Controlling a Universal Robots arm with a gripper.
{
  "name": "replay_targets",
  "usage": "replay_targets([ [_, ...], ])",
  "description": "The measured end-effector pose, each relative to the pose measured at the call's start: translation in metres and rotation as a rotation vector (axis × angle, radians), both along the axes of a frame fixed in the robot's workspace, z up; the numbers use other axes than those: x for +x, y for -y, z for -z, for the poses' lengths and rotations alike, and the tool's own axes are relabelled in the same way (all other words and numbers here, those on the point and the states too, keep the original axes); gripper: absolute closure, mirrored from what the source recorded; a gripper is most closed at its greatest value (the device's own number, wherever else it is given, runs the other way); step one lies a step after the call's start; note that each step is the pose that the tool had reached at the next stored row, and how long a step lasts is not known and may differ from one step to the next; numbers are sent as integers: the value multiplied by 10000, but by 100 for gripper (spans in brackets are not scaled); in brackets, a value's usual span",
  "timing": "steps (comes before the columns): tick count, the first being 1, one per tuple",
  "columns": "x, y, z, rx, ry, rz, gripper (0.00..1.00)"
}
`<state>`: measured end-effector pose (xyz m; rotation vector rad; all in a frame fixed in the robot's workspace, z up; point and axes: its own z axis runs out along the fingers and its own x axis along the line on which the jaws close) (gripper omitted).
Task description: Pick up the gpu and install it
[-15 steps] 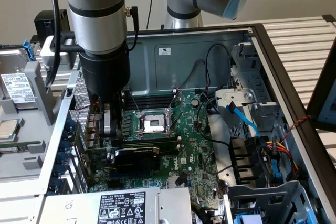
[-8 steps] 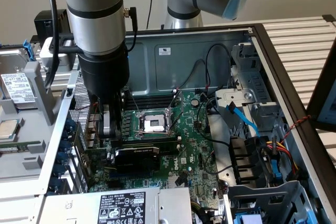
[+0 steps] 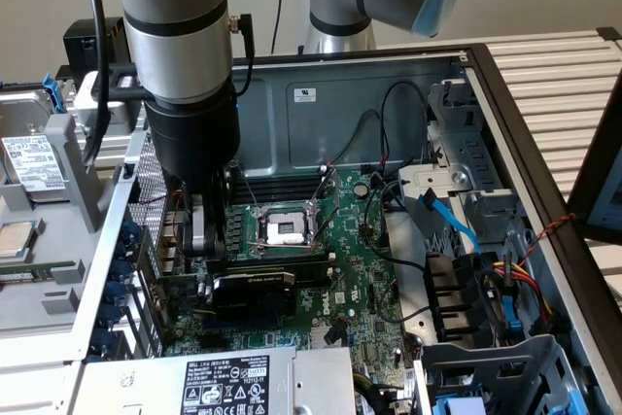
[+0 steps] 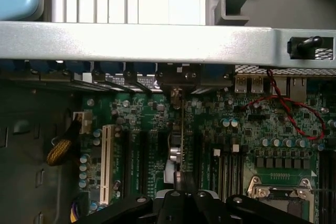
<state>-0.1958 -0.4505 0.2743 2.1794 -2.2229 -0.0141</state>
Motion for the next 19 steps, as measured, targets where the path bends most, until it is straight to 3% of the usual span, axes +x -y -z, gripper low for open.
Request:
replay_targets([
  [8, -6, 9, 4, 0, 38, -1, 89],
  [13, -17, 10, 26, -1, 111, 0, 89],
  [19, -27, 9, 34, 1, 144, -2, 89],
])
